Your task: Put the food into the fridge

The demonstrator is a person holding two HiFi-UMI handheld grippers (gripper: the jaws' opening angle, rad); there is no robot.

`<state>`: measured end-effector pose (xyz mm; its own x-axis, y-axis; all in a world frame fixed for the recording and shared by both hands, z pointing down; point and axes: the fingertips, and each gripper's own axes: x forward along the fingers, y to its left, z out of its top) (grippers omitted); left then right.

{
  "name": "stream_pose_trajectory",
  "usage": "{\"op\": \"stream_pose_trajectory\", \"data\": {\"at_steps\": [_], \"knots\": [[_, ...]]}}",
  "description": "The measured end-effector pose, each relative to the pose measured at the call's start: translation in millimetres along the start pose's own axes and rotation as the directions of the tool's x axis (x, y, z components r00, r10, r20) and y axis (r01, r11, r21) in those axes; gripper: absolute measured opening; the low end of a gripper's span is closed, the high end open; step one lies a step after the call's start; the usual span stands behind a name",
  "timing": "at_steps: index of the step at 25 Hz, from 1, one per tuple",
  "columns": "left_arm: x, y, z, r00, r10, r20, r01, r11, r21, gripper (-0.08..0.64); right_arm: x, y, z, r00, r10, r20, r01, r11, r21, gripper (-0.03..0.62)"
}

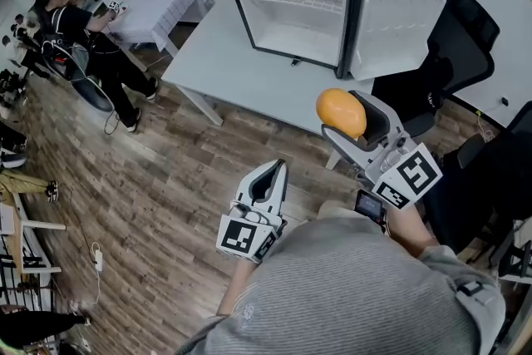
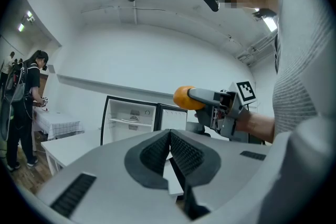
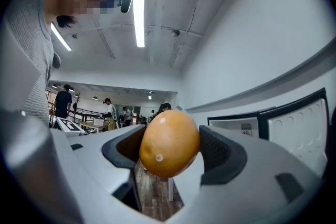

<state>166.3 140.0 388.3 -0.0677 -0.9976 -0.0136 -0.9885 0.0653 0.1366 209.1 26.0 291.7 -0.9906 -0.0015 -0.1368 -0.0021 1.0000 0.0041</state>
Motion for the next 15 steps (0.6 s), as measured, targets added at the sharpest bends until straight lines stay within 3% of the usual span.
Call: {"op": "stream_pose_trajectory", "data": {"at_steps": [7,15], "knots": [[-2,29,-6,1.0,-0.021,-0.021,0.021,1.0,-0.022,0.011,33,-3,-9,0.999,-0.029,-0.024,0.029,1.0,-0.009,0.304],[40,77,-11,0.998,-0.044,-0.037,0.043,0.999,-0.02,0.011,93,-61,-33,0.997,-0.07,-0.03,0.07,0.998,-0.001,0.304]]}}
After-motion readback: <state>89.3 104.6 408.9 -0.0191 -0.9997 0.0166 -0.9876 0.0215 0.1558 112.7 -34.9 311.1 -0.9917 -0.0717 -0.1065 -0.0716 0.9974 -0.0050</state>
